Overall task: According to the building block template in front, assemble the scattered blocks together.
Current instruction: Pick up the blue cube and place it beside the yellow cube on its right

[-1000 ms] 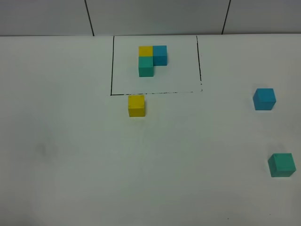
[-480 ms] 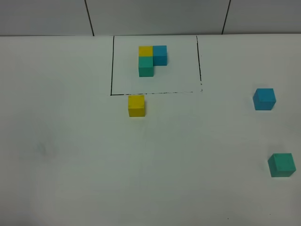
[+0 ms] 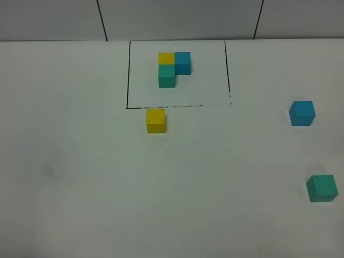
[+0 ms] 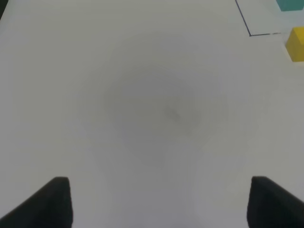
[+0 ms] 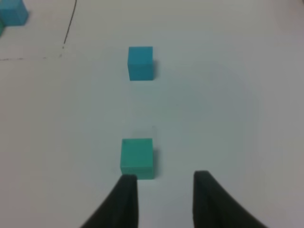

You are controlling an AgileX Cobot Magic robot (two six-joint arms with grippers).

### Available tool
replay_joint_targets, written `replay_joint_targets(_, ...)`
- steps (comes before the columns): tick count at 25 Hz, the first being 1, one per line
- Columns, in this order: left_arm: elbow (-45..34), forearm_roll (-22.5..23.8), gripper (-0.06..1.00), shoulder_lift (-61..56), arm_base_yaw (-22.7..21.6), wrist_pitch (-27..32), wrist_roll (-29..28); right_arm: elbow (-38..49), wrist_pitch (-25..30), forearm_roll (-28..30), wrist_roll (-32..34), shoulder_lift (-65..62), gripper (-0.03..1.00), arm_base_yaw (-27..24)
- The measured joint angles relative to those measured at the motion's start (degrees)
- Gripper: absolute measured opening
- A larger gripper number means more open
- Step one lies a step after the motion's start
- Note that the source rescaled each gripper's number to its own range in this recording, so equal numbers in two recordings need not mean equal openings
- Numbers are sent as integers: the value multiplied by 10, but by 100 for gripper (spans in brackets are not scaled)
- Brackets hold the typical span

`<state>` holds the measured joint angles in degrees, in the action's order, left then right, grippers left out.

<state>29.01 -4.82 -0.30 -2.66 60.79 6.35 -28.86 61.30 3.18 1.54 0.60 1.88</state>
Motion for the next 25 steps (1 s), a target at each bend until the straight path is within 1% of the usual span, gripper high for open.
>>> replay_joint_targets(19,0,0,70,0,0,0,0,0,0,0,0,0,1,0)
replay_joint_targets(20,0,0,70,0,0,0,0,0,0,0,1,0,3,0)
replay_joint_targets(22,0,0,70,0,0,0,0,0,0,0,2,10,12,0)
replay_joint_targets(23,0,0,70,0,0,0,0,-1,0,0,2,24,20,0)
replay_joint_targets(25,0,0,70,0,0,0,0,-3,-6,0,2,65,42,0)
